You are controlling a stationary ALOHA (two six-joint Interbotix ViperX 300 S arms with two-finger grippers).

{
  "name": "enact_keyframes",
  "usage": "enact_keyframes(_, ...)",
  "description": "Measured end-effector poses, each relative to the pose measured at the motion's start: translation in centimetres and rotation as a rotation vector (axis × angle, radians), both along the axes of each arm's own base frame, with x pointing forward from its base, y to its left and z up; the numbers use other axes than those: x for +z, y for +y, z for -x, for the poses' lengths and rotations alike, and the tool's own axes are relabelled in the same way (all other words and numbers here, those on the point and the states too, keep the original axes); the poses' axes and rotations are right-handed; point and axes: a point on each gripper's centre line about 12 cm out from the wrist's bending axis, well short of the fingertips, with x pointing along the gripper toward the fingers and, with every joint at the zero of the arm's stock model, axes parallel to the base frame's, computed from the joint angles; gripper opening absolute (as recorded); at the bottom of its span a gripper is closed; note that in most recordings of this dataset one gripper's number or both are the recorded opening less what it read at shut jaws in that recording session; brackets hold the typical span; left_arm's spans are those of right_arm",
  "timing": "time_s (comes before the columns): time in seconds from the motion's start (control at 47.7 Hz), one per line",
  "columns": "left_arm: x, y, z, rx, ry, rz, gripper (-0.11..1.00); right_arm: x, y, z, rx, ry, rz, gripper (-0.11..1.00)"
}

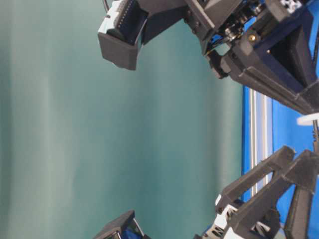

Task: Insert the wire through the string loop located in the center.
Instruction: 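Move the left gripper down to the plug emerging from the loop, then close the left gripper on the USB plug past the loop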

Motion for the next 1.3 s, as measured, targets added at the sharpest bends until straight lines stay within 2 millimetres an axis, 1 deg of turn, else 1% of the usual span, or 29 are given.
enact_keyframes(0.105,-0.3,0.0,0.0,0.000,0.008,-0.001,0.91,0.0,0.0,0.0,0.000,0.000,0.000,0.00)
enact_keyframes(0.357,-2.6,0.4,-0.5,0.014,0.060,-0.005,0.91,0.1,0.0,0.0,0.000,-0.006,0.000,0.00)
enact_keyframes(0.44,-3.0,0.6,-0.5,0.020,0.067,-0.007,0.91,0.1,0.0,0.0,0.001,-0.008,0.001,0.00)
enact_keyframes(0.524,-2.9,0.9,-0.6,0.026,0.064,-0.005,0.91,0.1,0.0,0.0,0.000,-0.008,0.000,0.00)
enact_keyframes(1.3,-2.9,0.9,-0.6,0.034,0.065,0.013,0.91,0.1,0.0,0.0,0.000,-0.008,0.000,0.00)
